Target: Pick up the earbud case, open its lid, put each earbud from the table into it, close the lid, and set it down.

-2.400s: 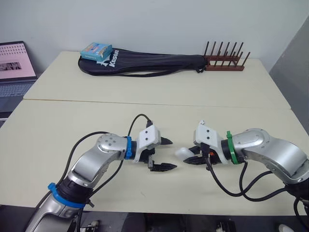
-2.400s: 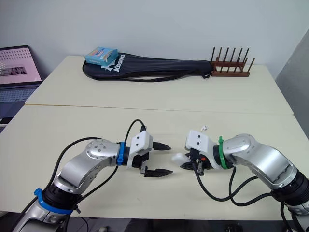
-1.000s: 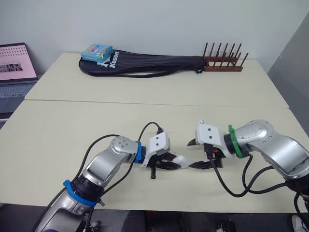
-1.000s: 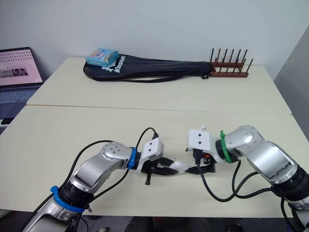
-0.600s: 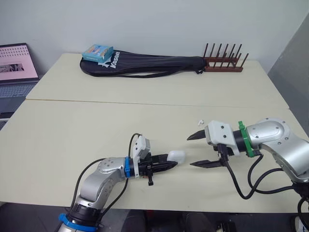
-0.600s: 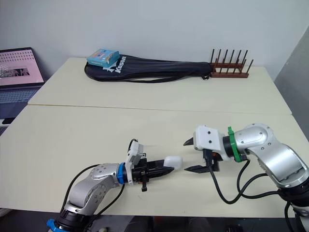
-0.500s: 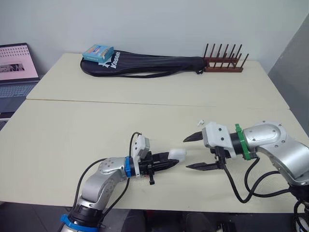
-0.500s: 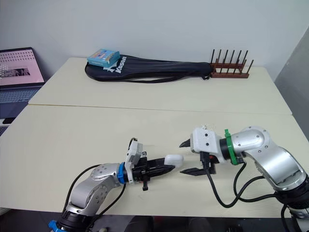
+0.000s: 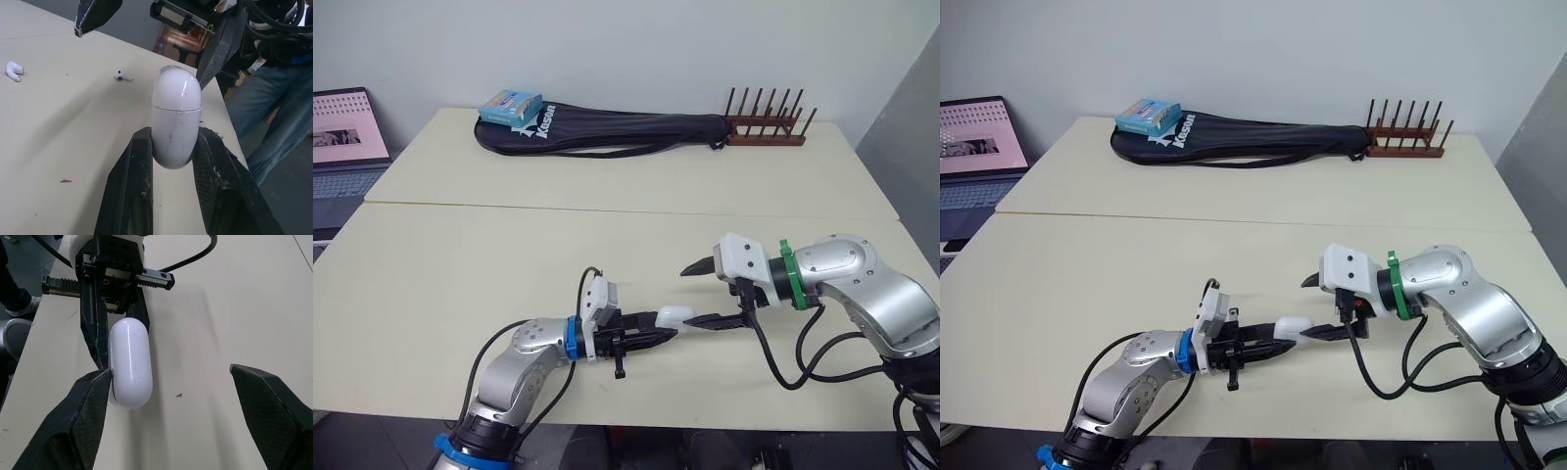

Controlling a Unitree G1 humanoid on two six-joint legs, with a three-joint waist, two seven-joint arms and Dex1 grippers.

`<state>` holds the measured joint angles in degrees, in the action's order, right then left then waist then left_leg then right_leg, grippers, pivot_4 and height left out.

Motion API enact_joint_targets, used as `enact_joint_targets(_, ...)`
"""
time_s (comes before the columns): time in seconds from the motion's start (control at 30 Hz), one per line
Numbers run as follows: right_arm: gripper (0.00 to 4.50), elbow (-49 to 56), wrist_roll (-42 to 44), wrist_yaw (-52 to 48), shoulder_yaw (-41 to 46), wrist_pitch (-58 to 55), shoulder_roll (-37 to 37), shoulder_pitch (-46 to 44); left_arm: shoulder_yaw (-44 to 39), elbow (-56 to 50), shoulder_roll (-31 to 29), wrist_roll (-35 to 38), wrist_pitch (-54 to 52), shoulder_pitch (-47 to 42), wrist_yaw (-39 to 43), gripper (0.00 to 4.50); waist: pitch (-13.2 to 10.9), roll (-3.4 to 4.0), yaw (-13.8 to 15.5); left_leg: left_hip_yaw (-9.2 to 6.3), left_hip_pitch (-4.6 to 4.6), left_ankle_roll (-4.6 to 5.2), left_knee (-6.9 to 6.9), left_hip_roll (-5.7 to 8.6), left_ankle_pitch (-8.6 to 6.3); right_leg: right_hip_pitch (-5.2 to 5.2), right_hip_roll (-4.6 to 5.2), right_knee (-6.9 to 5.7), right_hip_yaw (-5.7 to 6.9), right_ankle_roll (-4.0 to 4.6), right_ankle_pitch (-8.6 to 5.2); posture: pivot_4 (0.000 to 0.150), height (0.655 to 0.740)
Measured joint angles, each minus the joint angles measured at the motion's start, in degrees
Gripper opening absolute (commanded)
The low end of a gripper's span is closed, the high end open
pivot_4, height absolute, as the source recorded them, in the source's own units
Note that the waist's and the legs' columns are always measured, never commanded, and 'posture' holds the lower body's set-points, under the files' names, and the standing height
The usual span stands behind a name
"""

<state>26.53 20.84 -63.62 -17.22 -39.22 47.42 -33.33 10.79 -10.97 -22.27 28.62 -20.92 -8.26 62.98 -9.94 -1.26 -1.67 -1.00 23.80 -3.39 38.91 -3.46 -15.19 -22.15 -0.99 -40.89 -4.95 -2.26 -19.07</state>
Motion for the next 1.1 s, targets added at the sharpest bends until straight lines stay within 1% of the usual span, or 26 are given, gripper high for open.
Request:
enact_joint_targets(0.1, 4.01, 0.75, 0.7, -1.2, 0.01, -0.79, 0.52, 0.04, 0.02, 0.01, 0.52, 0.15, -0.05, -0.16, -0.56, 0.75, 0.0, 0.0, 0.0, -0.01, 0.0, 0.0, 0.0, 0.0, 0.0, 0.0, 0.0, 0.0, 0.0, 0.0, 0.0, 0.15, 0.7087)
enact_joint_targets(0.23, 4.01, 1.09, -0.18, 0.16, -0.17, -1.44, -0.47, 0.03, 0.21, 0.0, 0.42, 0.14, 0.06, -0.63, -0.21, 0.75, 0.0, 0.0, -0.02, 0.0, -0.01, 0.0, 0.0, 0.0, 0.0, 0.0, -0.01, -0.01, -0.01, 0.0, 0.0, 0.15, 0.7087)
enact_joint_targets(0.53, 4.01, -0.02, -0.1, 1.31, -0.76, -3.9, -2.11, -1.72, 0.38, 0.41, -1.26, -1.78, 2.45, -0.96, 0.49, 0.75, 0.0, 0.0, -0.02, 0.0, 0.0, 0.0, 0.0, 0.0, 0.0, -0.01, 0.0, 0.0, 0.01, 0.0, 0.0, 0.15, 0.7087)
enact_joint_targets(0.8, 4.01, -1.06, 3.67, 2.44, 3.16, -9.07, -2.55, -2.73, 1.86, 2.03, -1.7, -2.35, 4.16, -0.98, 2.73, 0.75, 0.0, 0.0, -0.01, 0.03, 0.0, 0.0, -0.01, -0.01, 0.0, -0.01, -0.02, 0.0, 0.01, 0.0, 0.0, 0.15, 0.7087)
enact_joint_targets(0.9, 4.01, -0.15, 6.96, 1.18, 5.68, -10.14, -0.5, -0.97, 1.44, 2.6, -1.31, -2.41, 5.17, -1.02, 2.01, 0.75, 0.0, 0.0, 0.02, 0.03, 0.04, 0.0, -0.01, 0.0, 0.0, -0.01, -0.01, 0.02, 0.01, 0.0, 0.0, 0.15, 0.7087)
enact_joint_targets(0.97, 4.01, 0.8, 7.52, 0.57, 7.77, -8.64, 0.58, 0.8, 0.91, 2.69, -0.98, -2.6, 6.07, -1.09, 1.08, 0.75, 0.0, 0.0, 0.06, 0.03, 0.03, 0.0, -0.01, 0.0, 0.0, 0.0, 0.0, 0.03, 0.01, 0.0, 0.0, 0.15, 0.7087)
enact_joint_targets(1.03, 4.01, 1.14, 6.99, 0.19, 10.68, -3.69, 1.45, 5.1, -0.14, 2.91, 0.15, -2.96, 7.69, -0.6, -0.69, 0.75, -0.01, -0.02, 0.2, 0.04, 0.04, 0.0, -0.01, 0.0, 0.0, 0.03, 0.0, 0.07, 0.05, 0.0, 0.0, 0.15, 0.7087)
enact_joint_targets(1.1, 4.01, 0.69, 4.87, 0.76, 14.24, 3.89, 1.44, 10.39, -1.67, 3.42, 1.48, -3.75, 9.74, 0.03, -3.6, 0.75, -0.01, -0.02, 0.19, 0.07, 0.04, 0.0, -0.01, 0.02, 0.0, 0.03, 0.01, 0.07, 0.02, 0.0, 0.0, 0.15, 0.7087)
